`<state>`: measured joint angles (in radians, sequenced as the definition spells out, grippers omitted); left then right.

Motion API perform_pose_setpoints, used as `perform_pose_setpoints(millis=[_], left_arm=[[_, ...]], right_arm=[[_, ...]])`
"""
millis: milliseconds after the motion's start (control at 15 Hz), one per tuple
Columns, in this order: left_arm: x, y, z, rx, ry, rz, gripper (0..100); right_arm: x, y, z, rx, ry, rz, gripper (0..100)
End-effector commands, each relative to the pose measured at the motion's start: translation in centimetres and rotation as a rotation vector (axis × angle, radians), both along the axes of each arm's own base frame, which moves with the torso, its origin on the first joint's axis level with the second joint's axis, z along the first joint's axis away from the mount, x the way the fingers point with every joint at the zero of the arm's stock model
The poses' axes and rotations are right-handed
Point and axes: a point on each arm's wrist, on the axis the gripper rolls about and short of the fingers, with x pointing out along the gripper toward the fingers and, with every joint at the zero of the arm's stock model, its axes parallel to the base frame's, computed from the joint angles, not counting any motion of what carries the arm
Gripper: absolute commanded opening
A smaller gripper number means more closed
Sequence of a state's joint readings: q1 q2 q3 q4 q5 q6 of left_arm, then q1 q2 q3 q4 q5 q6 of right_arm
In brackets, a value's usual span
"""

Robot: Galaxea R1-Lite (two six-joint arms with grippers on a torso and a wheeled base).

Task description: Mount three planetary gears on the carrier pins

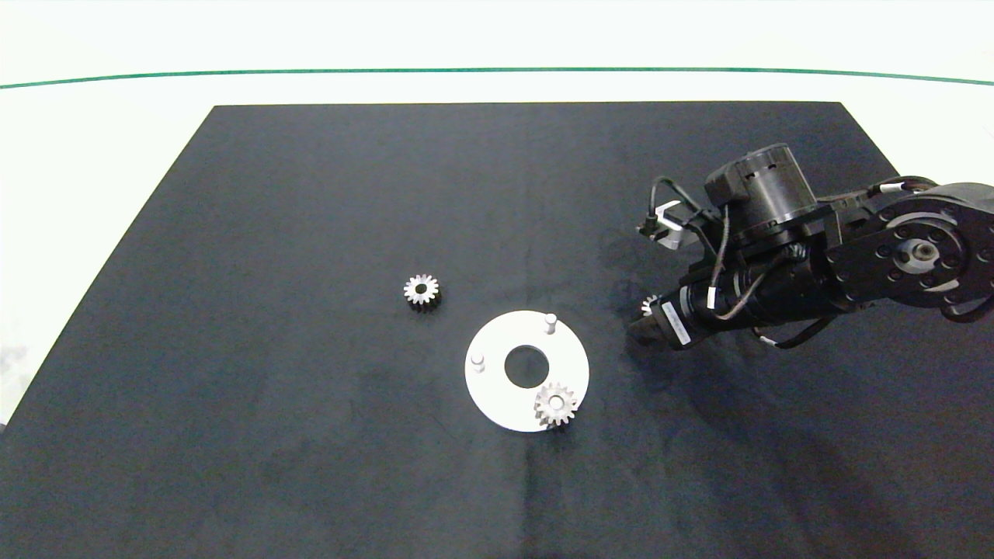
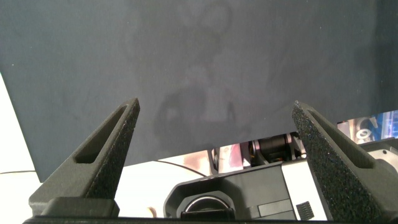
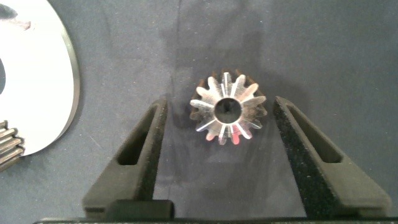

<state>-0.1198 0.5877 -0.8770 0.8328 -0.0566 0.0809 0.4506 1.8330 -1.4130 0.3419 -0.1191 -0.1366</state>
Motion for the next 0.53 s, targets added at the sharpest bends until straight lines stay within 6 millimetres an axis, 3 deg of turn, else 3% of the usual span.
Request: perform_pose_setpoints(millis=[67,533], left_arm=[[0.02,0.0,0.0,0.001,0.003,-0.002,100],[0.02,0.01,0.0,0.001,0.003,-0.006,100]], right_arm=[[0.03,-0.03,-0.11,-0.003,0.005,0.001,60],[0.52,0.1,-0.32,0.007,-0.008,-0.001,45]])
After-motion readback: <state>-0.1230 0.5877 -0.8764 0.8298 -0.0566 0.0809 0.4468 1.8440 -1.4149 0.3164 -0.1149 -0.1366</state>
